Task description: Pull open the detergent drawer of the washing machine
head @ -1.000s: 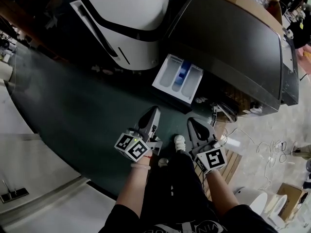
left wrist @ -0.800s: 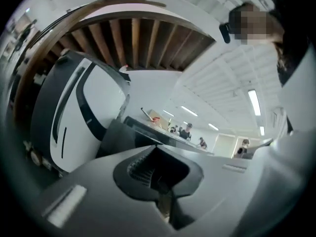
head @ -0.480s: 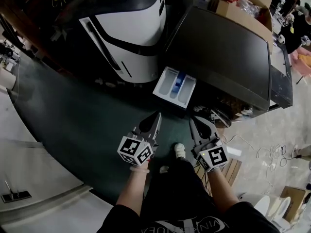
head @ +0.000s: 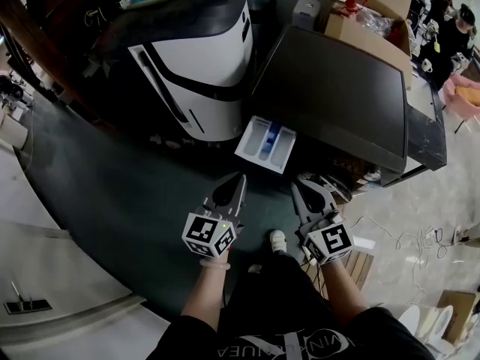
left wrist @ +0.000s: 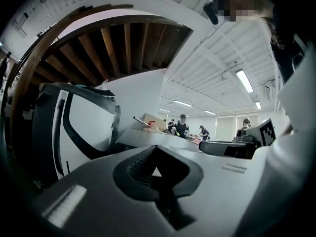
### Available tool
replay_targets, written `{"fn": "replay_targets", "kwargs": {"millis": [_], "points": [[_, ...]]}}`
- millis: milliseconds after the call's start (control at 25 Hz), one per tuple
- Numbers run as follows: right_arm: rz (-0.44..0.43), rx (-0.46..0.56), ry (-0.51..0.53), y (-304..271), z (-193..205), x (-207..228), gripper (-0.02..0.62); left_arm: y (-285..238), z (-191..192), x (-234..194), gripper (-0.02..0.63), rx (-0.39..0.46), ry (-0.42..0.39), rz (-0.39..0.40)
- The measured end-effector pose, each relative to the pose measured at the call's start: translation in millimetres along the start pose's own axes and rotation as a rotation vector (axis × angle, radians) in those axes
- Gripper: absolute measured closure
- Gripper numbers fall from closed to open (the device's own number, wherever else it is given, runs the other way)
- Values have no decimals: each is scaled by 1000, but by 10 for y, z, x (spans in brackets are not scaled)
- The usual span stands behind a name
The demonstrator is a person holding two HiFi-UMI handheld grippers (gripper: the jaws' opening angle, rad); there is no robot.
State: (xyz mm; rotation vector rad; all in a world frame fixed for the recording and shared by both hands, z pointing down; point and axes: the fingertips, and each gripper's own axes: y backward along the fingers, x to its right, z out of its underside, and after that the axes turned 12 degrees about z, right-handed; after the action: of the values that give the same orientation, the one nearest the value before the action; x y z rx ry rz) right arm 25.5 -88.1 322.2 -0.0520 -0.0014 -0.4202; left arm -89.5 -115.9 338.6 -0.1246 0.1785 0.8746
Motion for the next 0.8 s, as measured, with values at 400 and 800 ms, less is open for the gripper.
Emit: {"fn": "replay_targets", "kwargs": {"millis": [400,800], "points": [[-7,27,15,91,-240,4,584,26,-210,136,597,-9,-67,-19],[-5,60,18,126,-431,-16,584,96,-310,196,597,-10,-90,-47]]}}
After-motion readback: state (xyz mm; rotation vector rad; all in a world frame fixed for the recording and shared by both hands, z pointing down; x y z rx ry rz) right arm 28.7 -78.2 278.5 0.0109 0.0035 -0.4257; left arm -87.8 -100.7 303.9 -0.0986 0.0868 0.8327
